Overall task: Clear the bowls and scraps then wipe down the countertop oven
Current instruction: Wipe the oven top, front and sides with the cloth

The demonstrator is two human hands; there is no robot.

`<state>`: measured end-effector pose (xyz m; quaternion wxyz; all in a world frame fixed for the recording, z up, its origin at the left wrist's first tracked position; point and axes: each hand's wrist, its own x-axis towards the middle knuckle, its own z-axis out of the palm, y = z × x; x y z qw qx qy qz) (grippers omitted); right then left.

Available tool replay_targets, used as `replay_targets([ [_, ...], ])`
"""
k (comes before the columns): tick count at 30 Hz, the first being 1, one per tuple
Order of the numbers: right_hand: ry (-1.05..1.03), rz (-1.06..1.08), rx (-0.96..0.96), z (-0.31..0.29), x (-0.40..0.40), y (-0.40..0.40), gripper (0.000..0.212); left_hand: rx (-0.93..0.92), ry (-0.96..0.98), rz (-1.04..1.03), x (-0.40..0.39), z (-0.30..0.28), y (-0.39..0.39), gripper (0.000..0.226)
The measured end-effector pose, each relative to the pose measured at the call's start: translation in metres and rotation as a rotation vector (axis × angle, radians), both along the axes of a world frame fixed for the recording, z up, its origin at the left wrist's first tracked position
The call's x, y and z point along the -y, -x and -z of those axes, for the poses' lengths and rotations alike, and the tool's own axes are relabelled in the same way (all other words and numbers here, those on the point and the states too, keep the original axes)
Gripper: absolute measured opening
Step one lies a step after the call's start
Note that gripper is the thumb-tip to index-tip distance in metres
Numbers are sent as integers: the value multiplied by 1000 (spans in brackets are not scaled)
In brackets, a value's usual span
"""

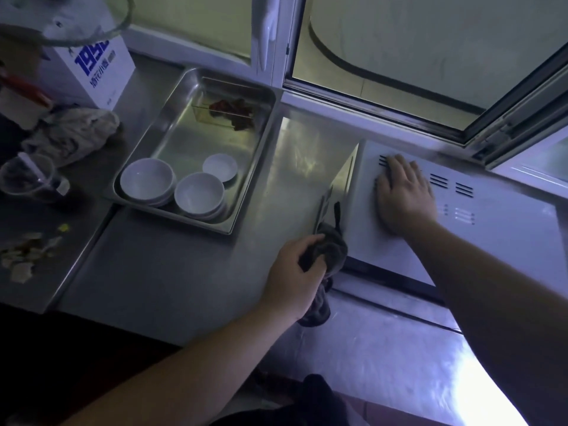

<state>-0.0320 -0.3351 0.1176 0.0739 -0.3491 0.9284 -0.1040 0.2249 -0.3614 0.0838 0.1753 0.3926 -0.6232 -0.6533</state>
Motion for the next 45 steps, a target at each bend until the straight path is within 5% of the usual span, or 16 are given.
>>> replay_targets([
  [6,33,17,-43,6,0,-2,63,21,75,-67,-18,-1,8,45],
  [10,53,29,-56,8,0,-2,62,21,139,-113,-10,-3,18,26],
  [18,40,24,-52,7,0,-2,62,75,301,-47,40,-8,76,26],
  [35,52,54,-44,4,1,-3,60,135,260,-45,140,-15,207,27],
  [45,62,59,-51,5,1,-4,60,106,189,-58,118,-4,175,28],
])
